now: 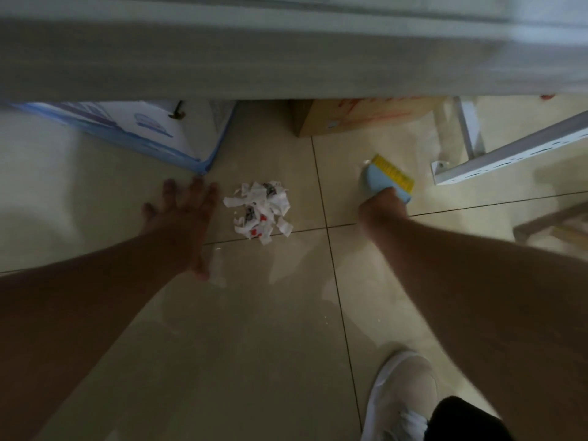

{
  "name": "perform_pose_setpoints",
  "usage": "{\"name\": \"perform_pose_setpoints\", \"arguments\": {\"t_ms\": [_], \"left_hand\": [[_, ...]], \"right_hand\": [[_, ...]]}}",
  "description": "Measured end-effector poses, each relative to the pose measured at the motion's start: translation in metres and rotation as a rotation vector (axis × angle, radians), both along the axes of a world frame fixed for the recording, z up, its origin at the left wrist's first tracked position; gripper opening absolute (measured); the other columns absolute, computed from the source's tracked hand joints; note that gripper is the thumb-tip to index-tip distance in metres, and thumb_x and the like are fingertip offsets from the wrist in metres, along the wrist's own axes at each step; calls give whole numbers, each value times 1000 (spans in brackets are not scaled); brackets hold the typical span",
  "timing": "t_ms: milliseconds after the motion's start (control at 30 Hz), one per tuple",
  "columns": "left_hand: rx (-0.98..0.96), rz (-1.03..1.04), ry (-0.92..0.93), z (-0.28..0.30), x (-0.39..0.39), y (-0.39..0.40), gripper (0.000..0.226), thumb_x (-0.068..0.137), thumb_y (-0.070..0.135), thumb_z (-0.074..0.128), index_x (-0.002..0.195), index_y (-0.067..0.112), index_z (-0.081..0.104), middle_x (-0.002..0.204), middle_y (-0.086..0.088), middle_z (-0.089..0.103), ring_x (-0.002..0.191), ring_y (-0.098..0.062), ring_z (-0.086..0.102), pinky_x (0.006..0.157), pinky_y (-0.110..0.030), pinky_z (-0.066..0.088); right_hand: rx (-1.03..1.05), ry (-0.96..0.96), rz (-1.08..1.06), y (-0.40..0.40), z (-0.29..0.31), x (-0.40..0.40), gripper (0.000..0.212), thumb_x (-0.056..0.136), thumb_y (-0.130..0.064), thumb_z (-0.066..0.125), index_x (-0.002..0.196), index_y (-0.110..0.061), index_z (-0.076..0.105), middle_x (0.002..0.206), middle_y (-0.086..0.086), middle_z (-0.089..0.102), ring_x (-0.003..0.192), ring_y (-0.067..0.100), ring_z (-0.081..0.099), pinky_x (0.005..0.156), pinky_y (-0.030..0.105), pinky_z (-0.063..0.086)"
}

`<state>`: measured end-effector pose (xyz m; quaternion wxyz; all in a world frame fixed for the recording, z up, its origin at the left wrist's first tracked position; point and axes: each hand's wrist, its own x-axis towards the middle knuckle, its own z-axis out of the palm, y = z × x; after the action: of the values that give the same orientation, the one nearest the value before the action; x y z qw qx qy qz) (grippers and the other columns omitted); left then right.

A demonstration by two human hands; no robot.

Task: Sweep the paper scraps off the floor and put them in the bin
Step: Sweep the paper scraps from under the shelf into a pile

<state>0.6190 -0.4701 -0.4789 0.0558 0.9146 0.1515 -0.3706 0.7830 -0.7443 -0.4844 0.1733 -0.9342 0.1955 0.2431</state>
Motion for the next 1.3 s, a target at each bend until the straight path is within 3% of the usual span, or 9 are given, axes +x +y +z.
{"name": "perform_pose_setpoints", "arguments": {"t_ms": [67,200,333,467,667,833,1000,1133,1300], "left_hand": [[16,-4,5,-6,0,2,171,43,57,98,157,34,-26,165,3,-34,154,-45,-17,116,-73,21],[22,-17,4,-11,0,4,170,45,58,97,157,34,-27,165,2,-35,154,-45,-17,116,-72,22],[15,-20,-27,-10,0,3,171,42,56,99,158,34,-24,166,3,-32,154,-45,-14,115,-72,24],[23,-22,-30,-13,-1,3,172,42,54,100,158,33,-26,166,2,-33,154,-46,-14,115,-72,24],[31,-20,-36,-13,1,2,171,41,56,99,158,34,-24,166,2,-31,154,-45,-14,114,-72,26],[27,-8,-41,-12,-3,3,167,46,56,98,158,35,-23,165,5,-33,155,-42,-15,117,-69,26],[-36,44,-86,-9,-19,-2,148,60,43,97,163,34,-10,169,9,-24,157,-36,-10,117,-62,31],[-72,50,-168,-15,-41,-1,119,78,40,86,164,30,6,171,6,-14,157,-33,2,119,-53,34],[-95,34,-197,-33,-60,5,104,88,47,73,165,27,5,173,0,-7,159,-30,0,128,-43,15]], "right_hand": [[43,-5,-38,19,0,-28,52,106,-29,29,154,-9,28,150,15,47,136,34,47,112,37,35],[12,-32,127,30,4,-55,60,99,-23,35,156,-13,22,141,17,55,127,37,54,106,45,44],[-42,-142,131,13,18,-15,58,99,-24,37,155,-11,26,144,17,54,130,38,53,107,43,41],[-106,-108,-60,-25,20,39,48,105,-22,37,149,-2,41,150,17,49,138,34,46,109,35,37],[-24,-46,-66,-18,11,-4,41,99,-18,47,137,-3,54,138,18,58,128,35,55,103,33,42],[127,33,28,44,9,-73,51,104,-27,30,151,-8,33,147,16,51,132,36,51,110,42,41],[176,137,177,86,28,-123,54,108,-34,18,154,-12,33,148,14,52,135,35,50,114,43,36],[96,-42,391,90,38,-112,45,103,-36,26,136,-19,51,127,14,65,116,37,63,100,46,47],[-52,-159,301,50,50,-30,47,94,-29,41,135,-11,56,133,17,63,122,39,60,106,43,47]]}}
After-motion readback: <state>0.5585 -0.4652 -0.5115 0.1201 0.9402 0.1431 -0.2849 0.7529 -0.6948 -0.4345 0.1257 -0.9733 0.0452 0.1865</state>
